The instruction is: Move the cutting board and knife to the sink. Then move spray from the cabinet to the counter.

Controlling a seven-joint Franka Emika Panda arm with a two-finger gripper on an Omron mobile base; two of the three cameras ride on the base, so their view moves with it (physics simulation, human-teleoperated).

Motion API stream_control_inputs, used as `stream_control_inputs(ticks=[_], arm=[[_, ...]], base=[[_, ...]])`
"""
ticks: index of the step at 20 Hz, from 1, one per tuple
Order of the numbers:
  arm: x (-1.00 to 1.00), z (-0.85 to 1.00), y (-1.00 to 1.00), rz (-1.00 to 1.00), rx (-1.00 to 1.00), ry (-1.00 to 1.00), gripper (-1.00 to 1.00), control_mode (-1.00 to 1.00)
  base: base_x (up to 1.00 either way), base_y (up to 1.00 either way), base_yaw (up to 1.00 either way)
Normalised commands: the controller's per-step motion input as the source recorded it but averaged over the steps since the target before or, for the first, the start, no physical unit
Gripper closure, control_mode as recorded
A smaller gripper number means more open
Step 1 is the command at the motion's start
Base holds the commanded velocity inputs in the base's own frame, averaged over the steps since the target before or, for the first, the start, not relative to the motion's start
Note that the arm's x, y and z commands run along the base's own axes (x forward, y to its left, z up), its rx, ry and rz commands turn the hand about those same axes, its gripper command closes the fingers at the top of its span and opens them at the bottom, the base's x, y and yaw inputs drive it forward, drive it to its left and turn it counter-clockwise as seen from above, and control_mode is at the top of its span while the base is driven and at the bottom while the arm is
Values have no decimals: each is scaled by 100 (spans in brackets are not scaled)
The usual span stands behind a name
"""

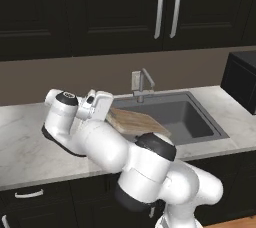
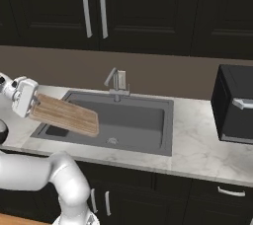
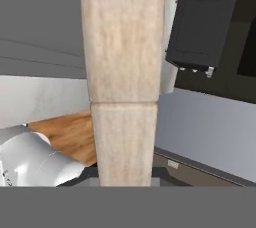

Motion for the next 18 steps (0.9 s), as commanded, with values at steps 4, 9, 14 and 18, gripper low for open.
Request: stream_control_inputs(ticks=[4, 9, 14, 18], arm=[[30, -20, -3, -1, 0, 0, 100, -100], [35, -16, -5, 0, 0, 0, 100, -100], [36, -9, -11, 0, 0, 0, 100, -100], [30, -14, -19, 0, 0, 0, 100, -100]], base=[[0, 0, 0], [0, 0, 0], [0, 0, 0], [0, 0, 0]])
